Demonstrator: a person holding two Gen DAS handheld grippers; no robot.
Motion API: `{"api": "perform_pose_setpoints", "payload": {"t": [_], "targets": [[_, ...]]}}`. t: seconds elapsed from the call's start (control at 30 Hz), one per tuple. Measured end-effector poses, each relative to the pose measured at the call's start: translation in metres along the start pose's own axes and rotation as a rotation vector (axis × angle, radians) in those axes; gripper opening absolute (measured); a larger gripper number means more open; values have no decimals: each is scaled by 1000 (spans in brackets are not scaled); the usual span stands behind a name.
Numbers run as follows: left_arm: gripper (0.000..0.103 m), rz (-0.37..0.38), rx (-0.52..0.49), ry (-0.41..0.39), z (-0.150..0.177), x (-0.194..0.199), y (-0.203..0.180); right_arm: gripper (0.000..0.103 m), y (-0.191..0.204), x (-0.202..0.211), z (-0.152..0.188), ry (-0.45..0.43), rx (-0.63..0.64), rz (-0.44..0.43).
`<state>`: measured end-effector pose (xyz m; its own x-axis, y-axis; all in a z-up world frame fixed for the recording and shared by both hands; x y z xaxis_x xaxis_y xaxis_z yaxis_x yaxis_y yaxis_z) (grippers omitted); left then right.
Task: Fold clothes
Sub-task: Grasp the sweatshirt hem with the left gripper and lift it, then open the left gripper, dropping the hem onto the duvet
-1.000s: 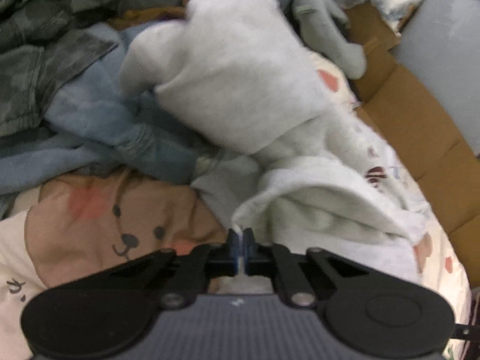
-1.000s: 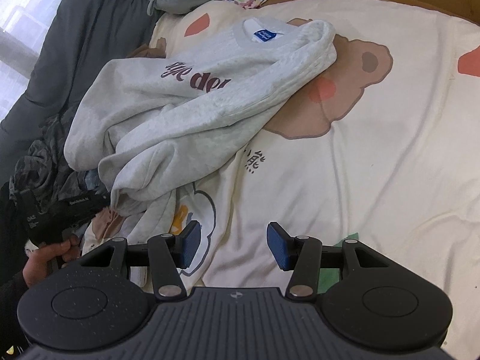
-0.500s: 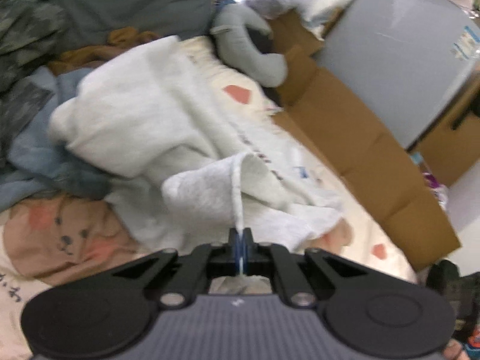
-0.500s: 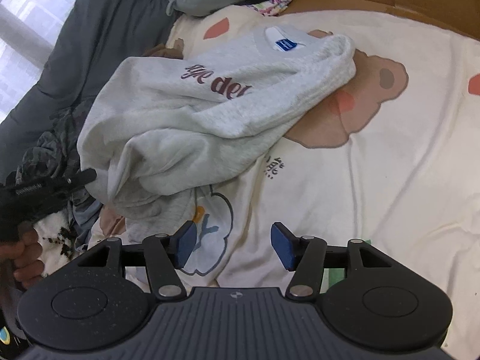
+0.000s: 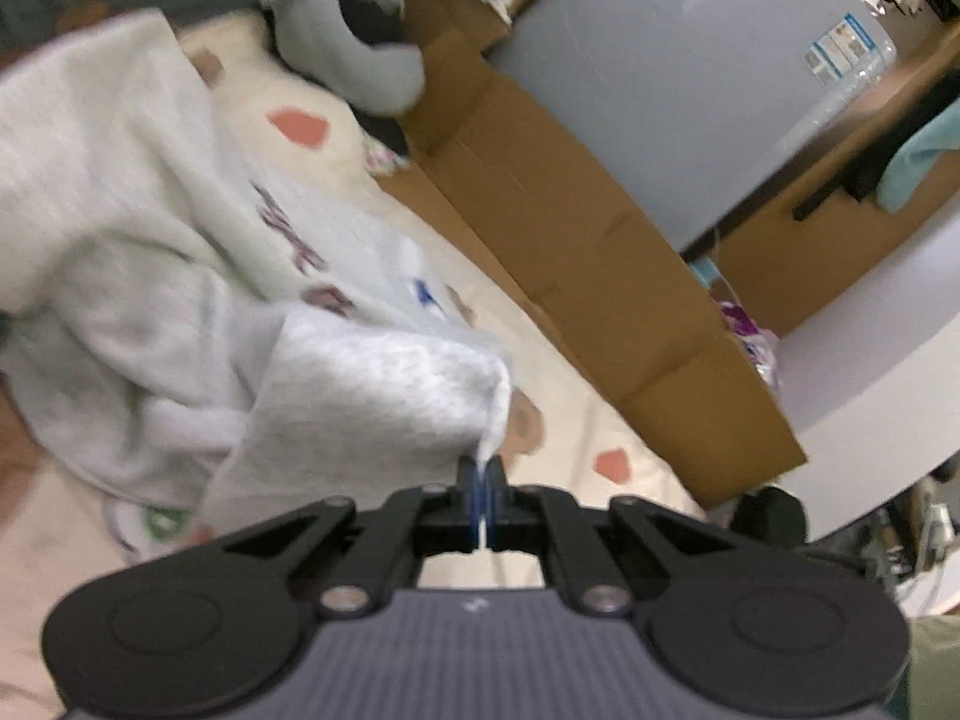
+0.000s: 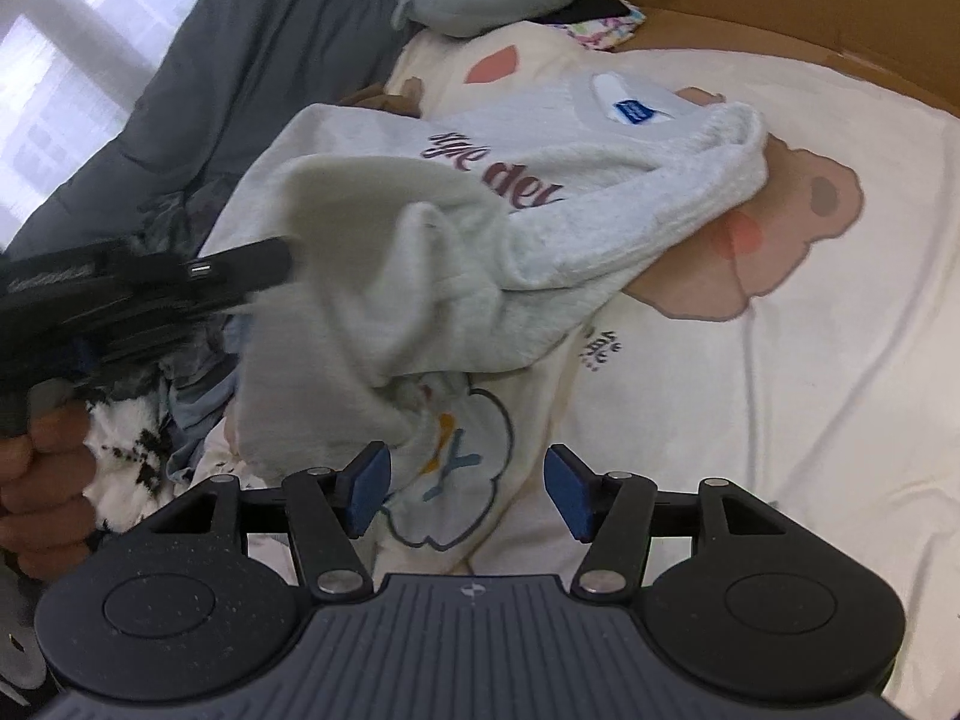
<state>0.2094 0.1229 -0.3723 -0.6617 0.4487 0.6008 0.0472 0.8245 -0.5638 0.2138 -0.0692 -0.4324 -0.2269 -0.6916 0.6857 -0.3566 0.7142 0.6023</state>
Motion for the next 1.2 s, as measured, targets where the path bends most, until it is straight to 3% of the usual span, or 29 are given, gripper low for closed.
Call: {"api": "perform_pose_setpoints", "payload": {"t": [0.17,0.5,0.57,0.77,1.0,1.2], "targets": [[1,62,-50,58,9,-26,-21,67,10,-3,4,8,16,-32],[3,103,-43,165,22,-85,-32,67,-11,-10,26,53,-56,11],[9,106,-36,196,25,-94,-33,67,-17,-9,34,65,-69,22],[37,135,-32,193,24,-82,-34,67,-30,-7,53,97,-109,33],[37,65,10,194,31,-54,3,67,-35,-7,68,130,-132,18],[37,-19,19,196,36,-27,36,67,-18,-11,77,155,-130,-62]]}}
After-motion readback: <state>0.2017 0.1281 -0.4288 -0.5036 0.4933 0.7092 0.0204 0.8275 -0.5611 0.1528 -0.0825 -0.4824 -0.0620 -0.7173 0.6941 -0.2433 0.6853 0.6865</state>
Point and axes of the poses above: each gripper's, at about its wrist camera, not at the fingertips, and x roughly against the way its jaws point, y to its left, z to its underside, the point moved 8 cm from there along -x, roughly the way its jaws point, and after that the axes turned 7 degrees about -x, right-handed, at the moved point
